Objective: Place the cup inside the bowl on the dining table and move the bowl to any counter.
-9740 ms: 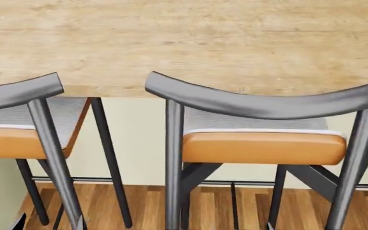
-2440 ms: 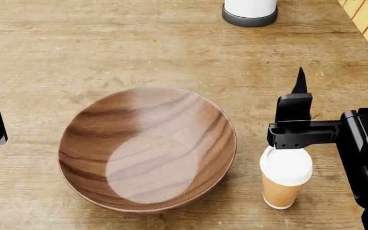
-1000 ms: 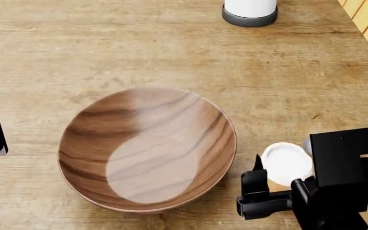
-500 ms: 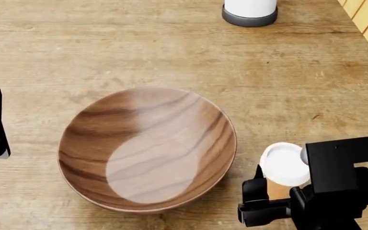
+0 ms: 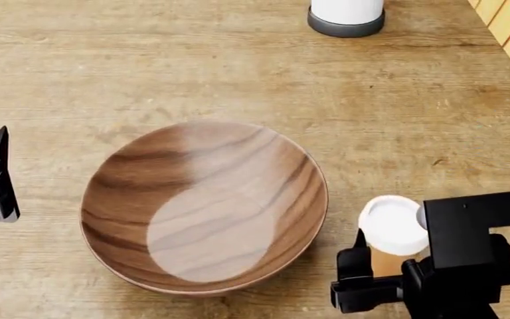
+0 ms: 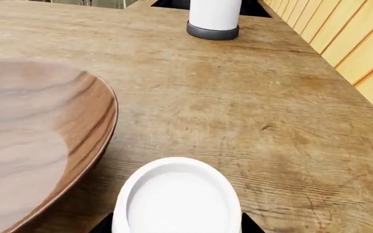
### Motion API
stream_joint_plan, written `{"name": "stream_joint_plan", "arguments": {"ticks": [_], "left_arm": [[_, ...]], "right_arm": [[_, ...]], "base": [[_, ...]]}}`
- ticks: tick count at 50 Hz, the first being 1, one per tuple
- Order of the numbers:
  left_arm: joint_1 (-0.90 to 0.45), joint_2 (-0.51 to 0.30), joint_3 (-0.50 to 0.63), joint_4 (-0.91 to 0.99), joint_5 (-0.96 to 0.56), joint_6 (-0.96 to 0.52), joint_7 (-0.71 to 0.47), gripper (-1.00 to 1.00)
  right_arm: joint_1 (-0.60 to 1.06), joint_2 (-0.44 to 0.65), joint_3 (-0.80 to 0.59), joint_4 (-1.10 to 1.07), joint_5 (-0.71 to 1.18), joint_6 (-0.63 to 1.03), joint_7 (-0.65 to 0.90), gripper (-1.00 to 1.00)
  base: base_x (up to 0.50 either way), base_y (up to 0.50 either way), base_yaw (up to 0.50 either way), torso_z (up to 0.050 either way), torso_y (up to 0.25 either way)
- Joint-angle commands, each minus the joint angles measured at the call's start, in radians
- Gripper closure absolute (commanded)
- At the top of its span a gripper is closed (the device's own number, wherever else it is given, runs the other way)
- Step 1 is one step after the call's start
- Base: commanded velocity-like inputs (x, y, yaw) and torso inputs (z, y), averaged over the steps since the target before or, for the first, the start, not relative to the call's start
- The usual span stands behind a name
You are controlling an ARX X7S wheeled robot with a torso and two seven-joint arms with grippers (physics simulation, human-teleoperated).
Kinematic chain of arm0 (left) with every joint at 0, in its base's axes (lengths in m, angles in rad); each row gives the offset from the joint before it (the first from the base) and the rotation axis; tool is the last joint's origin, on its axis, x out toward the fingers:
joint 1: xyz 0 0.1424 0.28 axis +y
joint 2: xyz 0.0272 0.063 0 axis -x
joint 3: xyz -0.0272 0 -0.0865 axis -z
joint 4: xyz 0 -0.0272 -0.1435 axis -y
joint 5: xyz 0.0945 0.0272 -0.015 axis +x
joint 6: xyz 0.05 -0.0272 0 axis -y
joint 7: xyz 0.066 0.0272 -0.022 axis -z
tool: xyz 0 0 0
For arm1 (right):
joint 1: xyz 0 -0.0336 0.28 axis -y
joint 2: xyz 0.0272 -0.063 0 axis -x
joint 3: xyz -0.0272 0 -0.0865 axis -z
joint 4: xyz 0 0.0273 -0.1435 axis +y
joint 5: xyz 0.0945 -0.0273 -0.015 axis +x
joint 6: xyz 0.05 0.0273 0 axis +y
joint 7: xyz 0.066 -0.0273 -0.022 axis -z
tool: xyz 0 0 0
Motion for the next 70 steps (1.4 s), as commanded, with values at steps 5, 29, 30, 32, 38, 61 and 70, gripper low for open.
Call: {"name": "stream_joint_plan", "arguments": {"ticks": [5, 29, 30, 32, 38, 61, 70], "left_arm": [[0.022, -0.016, -0.021, 0.009, -0.025, -0.001, -0.011, -1.00], [0.060, -0.022, -0.038, 0.015, -0.040, 0.035, -0.026, -1.00], [0.062, -0.025, -0.043, 0.017, -0.045, 0.033, -0.027, -1.00], [0.063, -0.028, -0.049, 0.020, -0.057, 0.029, -0.033, -1.00], [0.067, -0.035, -0.050, 0.019, -0.062, 0.038, -0.034, -1.00], [0.063, -0.033, -0.011, 0.012, -0.060, 0.064, -0.057, -1.00], [0.077, -0.040, -0.020, 0.018, -0.070, 0.073, -0.060, -1.00]], "right_arm": [[0.062, 0.018, -0.027, -0.049, -0.016, 0.013, 0.010, 1.00], [0.497, -0.062, -0.068, -0.037, 0.075, 0.187, 0.032, 1.00], [0.508, -0.067, -0.078, -0.026, 0.074, 0.183, 0.028, 1.00], [0.535, -0.083, -0.101, -0.003, 0.075, 0.173, 0.018, 1.00], [0.549, -0.141, -0.172, 0.060, 0.079, 0.132, -0.018, 1.00], [0.414, -0.244, -0.356, 0.152, 0.084, 0.060, -0.061, 1.00], [0.392, -0.247, -0.402, 0.199, 0.059, 0.027, -0.063, 1.00]], "base": [[0.00, 0.00, 0.00, 0.000, 0.000], [0.00, 0.00, 0.00, 0.000, 0.000], [0.00, 0.00, 0.00, 0.000, 0.000], [0.00, 0.00, 0.00, 0.000, 0.000], [0.00, 0.00, 0.00, 0.000, 0.000], [0.00, 0.00, 0.00, 0.000, 0.000], [0.00, 0.00, 0.00, 0.000, 0.000]]}}
